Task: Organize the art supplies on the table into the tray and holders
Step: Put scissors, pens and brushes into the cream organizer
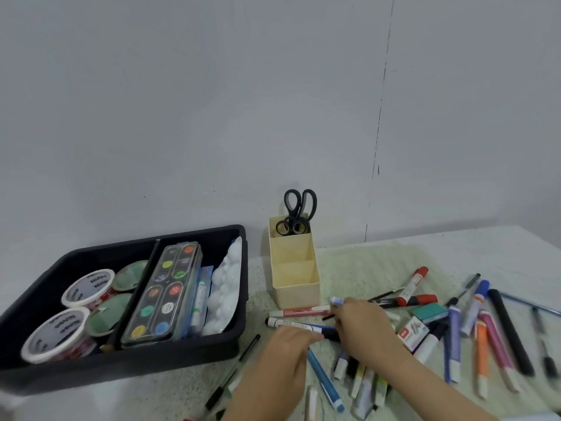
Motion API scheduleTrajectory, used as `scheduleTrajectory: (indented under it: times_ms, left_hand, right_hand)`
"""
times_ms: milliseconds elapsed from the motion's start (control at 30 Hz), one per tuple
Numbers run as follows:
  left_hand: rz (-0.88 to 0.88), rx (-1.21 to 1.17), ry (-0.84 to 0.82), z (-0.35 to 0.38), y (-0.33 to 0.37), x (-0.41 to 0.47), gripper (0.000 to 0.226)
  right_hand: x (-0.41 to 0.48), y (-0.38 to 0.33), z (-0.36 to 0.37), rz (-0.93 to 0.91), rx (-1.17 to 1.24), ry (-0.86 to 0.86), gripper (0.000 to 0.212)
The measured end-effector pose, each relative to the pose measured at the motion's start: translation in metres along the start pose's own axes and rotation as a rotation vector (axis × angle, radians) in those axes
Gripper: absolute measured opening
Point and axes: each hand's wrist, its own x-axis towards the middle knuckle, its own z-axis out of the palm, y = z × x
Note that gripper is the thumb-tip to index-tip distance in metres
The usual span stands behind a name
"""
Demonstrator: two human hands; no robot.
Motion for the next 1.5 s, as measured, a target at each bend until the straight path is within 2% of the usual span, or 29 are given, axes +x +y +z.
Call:
scheduleTrajectory:
  times_ms: [67,133,200,267,367,400,567,767,867,933,1000,1167,1267,1367,1433,1500]
  left_hand:
    - [-0.071,0.004,-0.006,0.014,-0.012,-0.011,0.045]
    - [-0.139,0.022,-0.003,0.017,-0.013,-0.018,0.047]
    - [-0.178,0.020,-0.008,0.018,-0.016,-0.022,0.046]
    - [-0.204,0.021,0.005,0.018,-0.019,-0.023,0.045]
    - [-0.238,0.009,0.017,0.017,-0.019,-0.024,0.045]
    - [-0.242,0.003,0.024,0.017,-0.018,-0.024,0.045]
    - [-0.272,-0.006,0.033,0.020,-0.017,-0.026,0.041]
    - [-0.290,0.013,0.033,0.023,-0.014,-0.024,0.040]
    - [-0.297,0.008,0.041,0.023,-0.011,-0.024,0.039]
    - [-0.307,-0.002,0.048,0.024,-0.009,-0.024,0.039]
    - [-0.324,-0.019,0.072,0.023,-0.006,-0.025,0.039]
    - [-0.292,0.016,0.106,0.017,-0.001,-0.021,0.053]
    - [-0.270,0.106,0.141,0.012,0.003,-0.012,0.071]
    - [-0.171,0.230,0.149,0.010,0.009,0.000,0.075]
    - [-0.049,0.230,0.207,0.010,0.006,0.010,0.064]
    - [0.026,0.225,0.281,0.011,0.004,0.016,0.029]
  right_hand:
    - [-0.003,-0.001,-0.001,0.037,0.035,-0.023,0.029]
    - [-0.003,0.001,-0.001,0.054,-0.008,-0.086,0.046]
    - [-0.003,0.001,-0.003,0.061,-0.028,-0.079,0.056]
    - [-0.004,0.000,-0.003,0.029,-0.022,-0.089,0.050]
    - [-0.008,-0.002,-0.005,-0.012,0.024,-0.038,0.017]
    - [-0.010,-0.002,-0.003,-0.012,0.055,-0.012,0.013]
    - [-0.019,0.001,-0.001,-0.038,0.084,0.014,0.021]
    - [-0.015,-0.002,0.004,-0.039,0.055,-0.014,0.015]
    - [-0.009,-0.003,0.011,-0.056,0.070,-0.005,0.028]
    - [-0.011,-0.005,0.008,-0.073,0.056,-0.012,0.023]
    - [-0.014,-0.005,0.003,-0.078,0.092,0.014,0.010]
    - [-0.025,0.002,-0.005,-0.085,0.235,0.142,0.022]
    - [-0.034,0.006,-0.015,-0.141,0.411,0.322,0.015]
    - [-0.042,0.011,-0.034,-0.197,0.546,0.401,0.009]
    - [-0.045,0.015,-0.047,-0.214,0.652,0.418,0.008]
    - [-0.044,0.019,-0.060,-0.205,0.775,0.450,0.010]
